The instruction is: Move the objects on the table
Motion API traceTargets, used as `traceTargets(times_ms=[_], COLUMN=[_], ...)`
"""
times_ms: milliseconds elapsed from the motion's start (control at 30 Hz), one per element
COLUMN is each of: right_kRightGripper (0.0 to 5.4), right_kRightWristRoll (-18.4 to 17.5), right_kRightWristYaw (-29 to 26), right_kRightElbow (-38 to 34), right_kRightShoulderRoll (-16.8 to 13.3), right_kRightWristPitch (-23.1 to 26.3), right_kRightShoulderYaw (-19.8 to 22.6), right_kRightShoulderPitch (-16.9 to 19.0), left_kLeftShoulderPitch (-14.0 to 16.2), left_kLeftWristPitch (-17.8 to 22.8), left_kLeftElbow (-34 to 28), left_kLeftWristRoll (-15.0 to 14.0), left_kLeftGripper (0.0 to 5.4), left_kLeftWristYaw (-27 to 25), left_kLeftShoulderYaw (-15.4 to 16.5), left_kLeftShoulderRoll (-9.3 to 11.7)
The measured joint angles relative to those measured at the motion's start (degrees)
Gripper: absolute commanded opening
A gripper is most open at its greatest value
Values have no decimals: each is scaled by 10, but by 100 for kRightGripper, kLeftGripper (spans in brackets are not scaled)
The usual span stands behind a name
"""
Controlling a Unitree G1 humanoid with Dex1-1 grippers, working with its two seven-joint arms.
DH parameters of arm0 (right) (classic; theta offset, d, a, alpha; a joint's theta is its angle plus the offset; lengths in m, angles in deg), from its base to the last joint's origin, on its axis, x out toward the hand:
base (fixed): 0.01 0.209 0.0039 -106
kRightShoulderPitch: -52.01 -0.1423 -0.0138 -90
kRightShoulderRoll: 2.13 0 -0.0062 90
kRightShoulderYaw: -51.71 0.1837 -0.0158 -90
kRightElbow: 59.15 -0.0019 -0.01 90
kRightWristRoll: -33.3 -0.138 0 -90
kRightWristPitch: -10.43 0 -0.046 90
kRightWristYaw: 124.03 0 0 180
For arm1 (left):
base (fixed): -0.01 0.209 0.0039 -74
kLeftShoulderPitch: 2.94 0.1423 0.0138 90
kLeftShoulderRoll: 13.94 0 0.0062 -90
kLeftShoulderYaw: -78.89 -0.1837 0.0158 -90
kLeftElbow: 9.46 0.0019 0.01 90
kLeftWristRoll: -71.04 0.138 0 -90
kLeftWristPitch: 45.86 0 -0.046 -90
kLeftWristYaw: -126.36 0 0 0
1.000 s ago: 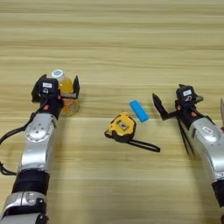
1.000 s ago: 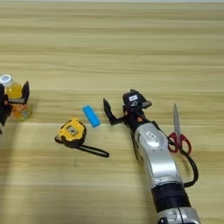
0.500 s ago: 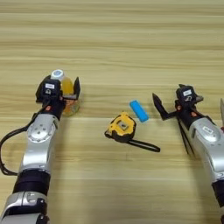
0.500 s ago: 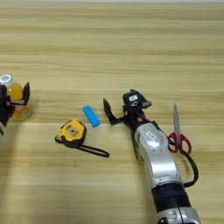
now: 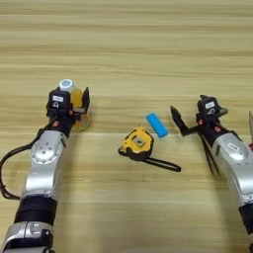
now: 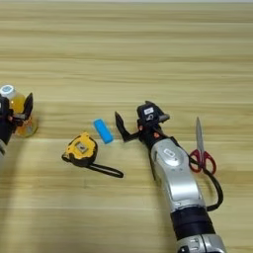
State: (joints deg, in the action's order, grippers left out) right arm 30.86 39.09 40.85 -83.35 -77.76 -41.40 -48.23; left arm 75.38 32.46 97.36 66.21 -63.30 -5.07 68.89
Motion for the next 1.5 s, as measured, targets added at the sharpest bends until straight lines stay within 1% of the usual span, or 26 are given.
traceTargets(times_ms=[133,200,333,533,600,733,867,1067,1167,1200,1367,1500], right_kRightGripper=[540,540,540,540,540,540,540,540,540,540,540,540], right_kRightWristRoll=[-4,-9,-9,-8,-6,-1,-1,4,5,6,8,11], right_kRightWristYaw=[-18,-36,-65,-118,-123,-124,-127,-117,-112,-110,-100,-97], right_kRightElbow=[-30,-52,-83,-149,-160,-170,-183,-186,-186,-186,-180,-173], right_kRightShoulderRoll=[4,5,4,-10,-11,-14,-12,-9,-9,-9,-7,-6], right_kRightWristPitch=[-2,-2,-11,-23,-24,-24,-26,-37,-37,-37,-38,-39], right_kRightShoulderYaw=[-15,-33,-73,-142,-156,-166,-183,-187,-188,-188,-187,-188], right_kRightShoulderPitch=[7,21,41,77,85,88,94,94,95,94,94,93], left_kLeftShoulderPitch=[8,21,34,47,52,65,76,98,106,108,117,129], left_kLeftWristPitch=[17,33,58,79,90,112,132,154,162,164,171,177], left_kLeftElbow=[-67,-101,-155,-193,-206,-237,-275,-306,-315,-317,-324,-336], left_kLeftWristRoll=[0,0,-2,-2,-4,-8,-18,-25,-42,-44,-46,-46], left_kLeftGripper=[349,349,349,349,349,349,349,349,349,349,349,349], left_kLeftWristYaw=[-2,-7,-11,-22,-26,-33,-43,-60,-72,-74,-86,-93], left_kLeftShoulderYaw=[-16,-26,-43,-67,-74,-89,-115,-153,-165,-168,-183,-203], left_kLeftShoulderRoll=[-9,-13,-19,-30,-35,-37,-44,-53,-56,-56,-55,-55])
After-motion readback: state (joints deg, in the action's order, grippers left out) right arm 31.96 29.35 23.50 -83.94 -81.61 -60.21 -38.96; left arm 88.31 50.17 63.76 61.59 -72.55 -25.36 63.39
